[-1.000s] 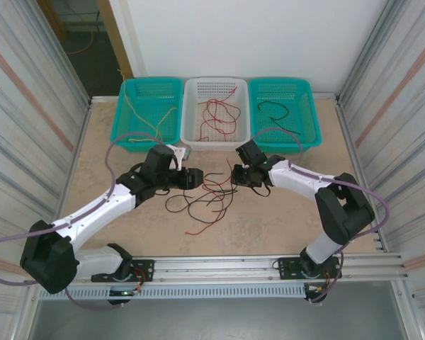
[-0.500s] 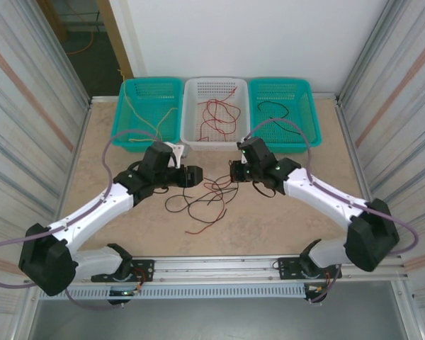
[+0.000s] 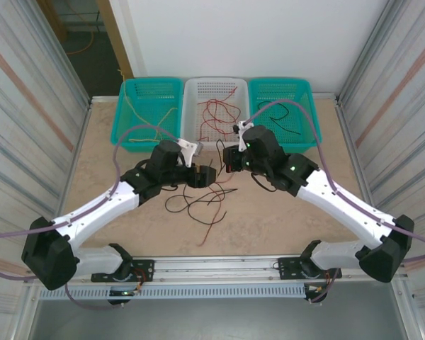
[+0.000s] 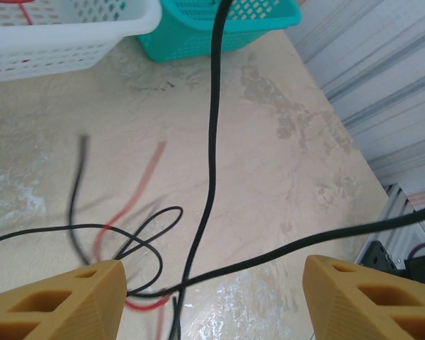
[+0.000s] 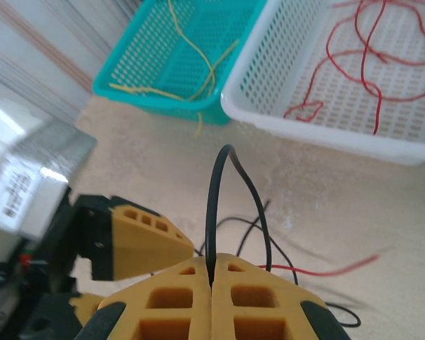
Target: Untangle the cables
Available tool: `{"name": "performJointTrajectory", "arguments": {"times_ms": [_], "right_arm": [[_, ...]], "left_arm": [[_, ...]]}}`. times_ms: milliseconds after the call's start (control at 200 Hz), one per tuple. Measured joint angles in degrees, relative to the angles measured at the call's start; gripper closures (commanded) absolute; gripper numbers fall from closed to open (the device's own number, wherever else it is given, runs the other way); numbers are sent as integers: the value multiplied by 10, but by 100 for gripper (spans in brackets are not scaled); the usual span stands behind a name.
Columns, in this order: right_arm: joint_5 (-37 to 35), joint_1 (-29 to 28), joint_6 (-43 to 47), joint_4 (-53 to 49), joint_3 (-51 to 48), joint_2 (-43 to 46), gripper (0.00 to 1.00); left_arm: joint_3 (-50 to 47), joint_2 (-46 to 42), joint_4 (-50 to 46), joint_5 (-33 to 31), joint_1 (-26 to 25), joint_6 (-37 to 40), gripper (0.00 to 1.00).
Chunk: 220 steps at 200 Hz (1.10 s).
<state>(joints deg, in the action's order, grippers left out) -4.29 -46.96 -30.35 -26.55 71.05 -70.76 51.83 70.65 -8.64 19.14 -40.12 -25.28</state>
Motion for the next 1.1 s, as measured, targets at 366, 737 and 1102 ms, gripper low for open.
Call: {"name": "performJointTrajectory", "arguments": {"times_ms": [366, 737, 1102], "right_arm": [[19, 3, 0, 14, 53, 26, 100], [57, 61, -9, 21, 95, 44, 100], [107, 106, -23, 56, 100, 50, 100]], "left_arm": [[-1, 12, 56, -6, -10, 33, 36], [-42, 67, 87, -7, -10, 21, 53], [-65, 63, 85, -25, 1, -1, 71]]}}
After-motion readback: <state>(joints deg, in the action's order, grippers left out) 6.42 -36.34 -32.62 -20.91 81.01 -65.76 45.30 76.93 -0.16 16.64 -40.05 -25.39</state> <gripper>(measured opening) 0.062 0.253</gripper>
